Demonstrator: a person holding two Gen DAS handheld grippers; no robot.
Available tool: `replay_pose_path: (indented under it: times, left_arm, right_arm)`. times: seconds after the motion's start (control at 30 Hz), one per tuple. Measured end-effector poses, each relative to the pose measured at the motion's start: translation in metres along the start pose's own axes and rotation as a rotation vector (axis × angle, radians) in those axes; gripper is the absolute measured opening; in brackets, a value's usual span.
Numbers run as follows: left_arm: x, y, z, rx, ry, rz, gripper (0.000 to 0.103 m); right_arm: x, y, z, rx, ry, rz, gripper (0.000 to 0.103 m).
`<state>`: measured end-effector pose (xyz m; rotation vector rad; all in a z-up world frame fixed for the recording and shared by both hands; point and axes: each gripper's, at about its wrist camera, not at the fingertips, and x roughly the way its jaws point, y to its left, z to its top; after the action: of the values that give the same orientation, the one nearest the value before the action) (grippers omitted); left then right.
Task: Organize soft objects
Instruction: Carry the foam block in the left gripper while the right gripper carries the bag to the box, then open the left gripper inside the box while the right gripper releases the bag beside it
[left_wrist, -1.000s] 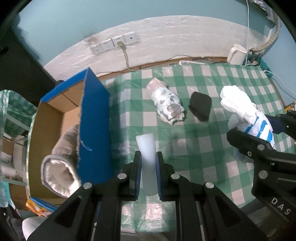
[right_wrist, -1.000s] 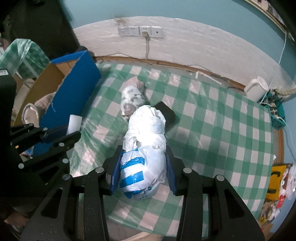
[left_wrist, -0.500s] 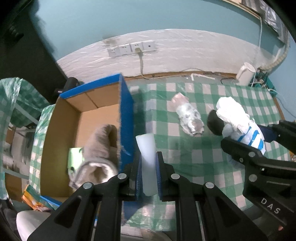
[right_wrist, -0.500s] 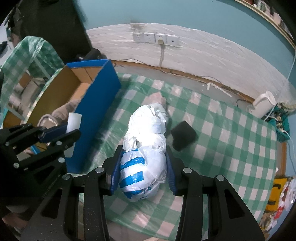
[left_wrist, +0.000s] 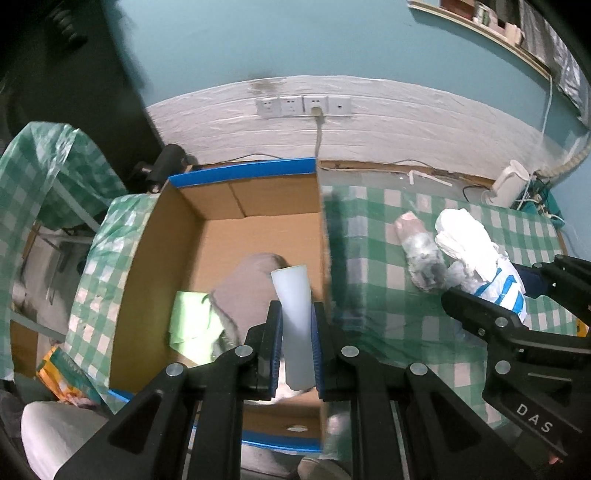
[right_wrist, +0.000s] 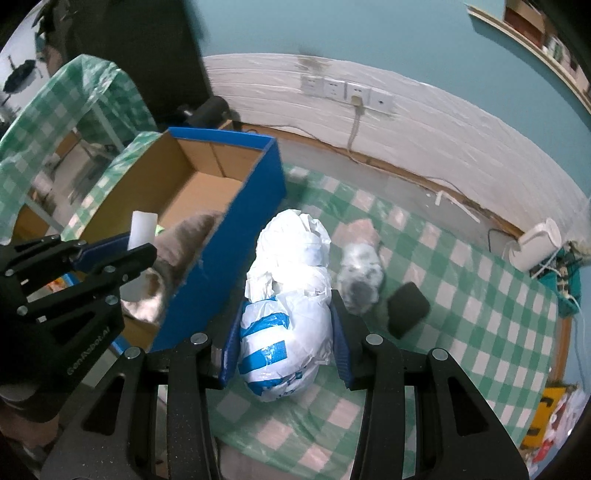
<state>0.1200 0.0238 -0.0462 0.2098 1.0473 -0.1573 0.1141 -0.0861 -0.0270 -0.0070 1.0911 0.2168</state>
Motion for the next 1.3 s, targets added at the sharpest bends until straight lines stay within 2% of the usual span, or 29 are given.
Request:
replay_pose_path:
  times: [0.4, 0.8, 1.13, 1.3]
  left_arm:
    - [0.011, 0.056, -0.010, -0.085, 0.026, 0.016, 0.015]
    - [0.031, 0.101, -0.026, -0.140, 0.071, 0.042, 0.015]
    - [0.047, 0.130, -0.034, -0.180, 0.110, 0.078, 0.016]
    - [0.052, 0.135, -0.037, -0.191, 0.128, 0.093, 0.022]
  right_arm:
    - [0.018, 0.057, 0.023, -0.093, 0.009, 0.043, 0.042]
    - [0.050, 0.103, 0.035, -0.143, 0.061, 0.098, 0.042]
    - [0.082, 0.124, 0.033, -0.157, 0.129, 0.142, 0.042]
    - [0.084, 0.127, 0.033, -0.172, 0.123, 0.127, 0.046]
